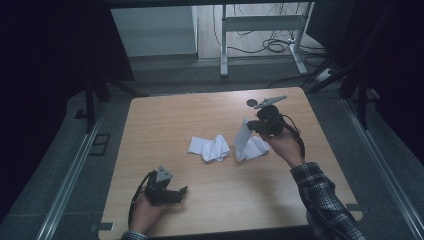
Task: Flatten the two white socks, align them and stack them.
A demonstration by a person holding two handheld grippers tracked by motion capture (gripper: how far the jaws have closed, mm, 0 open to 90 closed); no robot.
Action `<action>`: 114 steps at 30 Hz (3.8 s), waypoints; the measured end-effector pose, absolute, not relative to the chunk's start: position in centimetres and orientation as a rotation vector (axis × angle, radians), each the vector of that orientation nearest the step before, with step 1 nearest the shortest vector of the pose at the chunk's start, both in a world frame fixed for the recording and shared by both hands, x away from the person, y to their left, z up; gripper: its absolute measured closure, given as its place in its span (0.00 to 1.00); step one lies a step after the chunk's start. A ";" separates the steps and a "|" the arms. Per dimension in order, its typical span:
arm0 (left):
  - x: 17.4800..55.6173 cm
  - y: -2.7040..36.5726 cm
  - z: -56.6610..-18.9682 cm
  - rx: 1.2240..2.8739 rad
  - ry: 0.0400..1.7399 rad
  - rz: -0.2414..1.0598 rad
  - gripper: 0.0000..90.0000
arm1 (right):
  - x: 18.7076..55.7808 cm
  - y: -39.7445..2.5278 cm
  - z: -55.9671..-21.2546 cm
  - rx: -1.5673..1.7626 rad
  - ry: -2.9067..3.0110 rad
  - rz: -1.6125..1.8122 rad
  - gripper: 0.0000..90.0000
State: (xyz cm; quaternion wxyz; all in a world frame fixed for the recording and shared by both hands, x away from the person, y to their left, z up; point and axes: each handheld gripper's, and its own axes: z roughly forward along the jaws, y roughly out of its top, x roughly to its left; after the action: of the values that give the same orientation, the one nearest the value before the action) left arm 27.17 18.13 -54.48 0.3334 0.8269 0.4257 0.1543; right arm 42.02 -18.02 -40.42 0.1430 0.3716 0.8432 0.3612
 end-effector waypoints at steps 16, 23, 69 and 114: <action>27.2 18.1 -54.5 2.160 1.112 0.404 0.13 | 39.7 -19.2 -30.4 0.959 2.260 1.108 0.95; 27.2 18.1 -54.5 2.155 1.112 0.405 0.13 | 40.3 -23.3 -32.3 1.079 2.234 1.052 0.95; 28.6 16.8 -53.7 2.186 1.156 0.368 0.24 | 37.8 -39.4 -51.0 1.596 2.226 0.827 0.88; 43.1 -4.5 -52.9 2.198 0.972 0.350 0.70 | 36.9 -39.8 -51.9 1.518 2.175 0.880 0.66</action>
State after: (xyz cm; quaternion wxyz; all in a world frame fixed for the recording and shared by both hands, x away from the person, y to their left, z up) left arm 43.09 -4.52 -52.95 0.3491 0.8481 0.3751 0.1349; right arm 36.86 -39.78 -51.88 0.1726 0.5350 0.7667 0.3101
